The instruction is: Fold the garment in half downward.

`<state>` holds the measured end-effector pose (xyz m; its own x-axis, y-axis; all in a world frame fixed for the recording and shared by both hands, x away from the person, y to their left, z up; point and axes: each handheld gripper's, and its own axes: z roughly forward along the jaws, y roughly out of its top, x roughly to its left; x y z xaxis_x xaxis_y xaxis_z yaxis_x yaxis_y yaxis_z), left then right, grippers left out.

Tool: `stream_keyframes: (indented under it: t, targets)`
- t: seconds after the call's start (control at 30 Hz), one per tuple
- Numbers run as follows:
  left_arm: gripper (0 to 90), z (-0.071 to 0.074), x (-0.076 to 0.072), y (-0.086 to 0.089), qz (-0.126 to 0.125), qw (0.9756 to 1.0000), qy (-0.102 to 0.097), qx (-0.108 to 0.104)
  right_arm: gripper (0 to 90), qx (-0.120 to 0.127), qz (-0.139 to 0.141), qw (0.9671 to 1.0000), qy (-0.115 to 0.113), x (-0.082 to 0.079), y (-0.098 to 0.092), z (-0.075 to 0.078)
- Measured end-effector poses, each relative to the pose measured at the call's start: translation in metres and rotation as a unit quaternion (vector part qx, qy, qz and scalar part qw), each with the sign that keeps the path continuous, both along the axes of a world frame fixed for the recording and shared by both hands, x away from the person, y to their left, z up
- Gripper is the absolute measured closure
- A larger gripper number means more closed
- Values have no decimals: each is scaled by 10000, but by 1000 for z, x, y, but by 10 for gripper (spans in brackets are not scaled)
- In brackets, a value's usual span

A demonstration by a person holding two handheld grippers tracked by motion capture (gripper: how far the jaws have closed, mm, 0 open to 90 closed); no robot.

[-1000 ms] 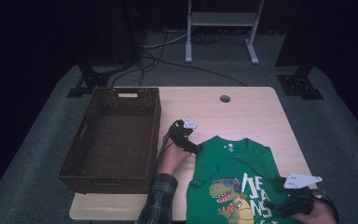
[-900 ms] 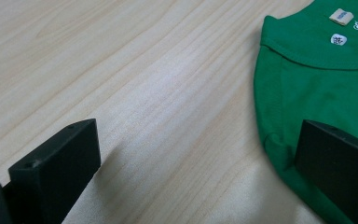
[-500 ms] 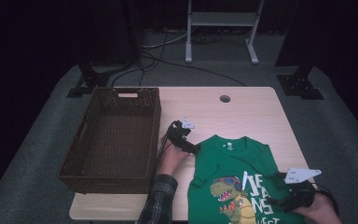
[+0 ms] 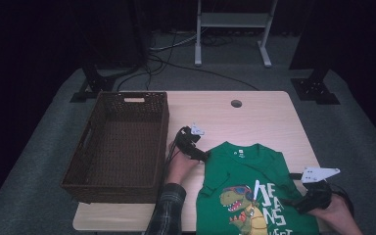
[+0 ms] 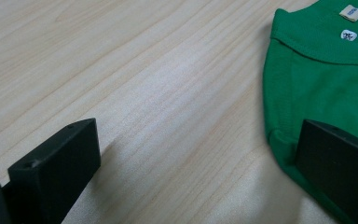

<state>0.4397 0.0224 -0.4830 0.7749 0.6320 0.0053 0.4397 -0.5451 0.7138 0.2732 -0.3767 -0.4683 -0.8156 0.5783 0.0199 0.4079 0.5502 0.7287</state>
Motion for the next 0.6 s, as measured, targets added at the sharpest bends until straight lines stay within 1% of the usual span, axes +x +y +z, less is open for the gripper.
stream_keyframes:
  t: [0.2,0.37,0.4,0.43,0.47,0.5,0.6]
  targets:
    - [0,0,0,0,5,10000,3,-8,0,20,-102,9999,-23,13,-5,3]
    - [0,0,0,0,2,10000,1,-7,0,45,-187,9998,-26,28,-10,4]
    - [0,0,0,0,2,10000,1,-7,0,45,-187,9998,-26,28,-10,4]
    - [0,0,0,0,2,10000,1,-7,0,55,-218,9997,-38,34,-11,5]
    - [0,0,0,0,2,10000,1,-7,0,55,-218,9997,-38,34,-11,5]
    - [0,0,0,0,2,10000,2,-9,0,63,-244,9997,-46,41,-12,5]
    - [0,0,0,0,1,10000,1,-7,0,70,-276,9996,-52,50,-13,5]
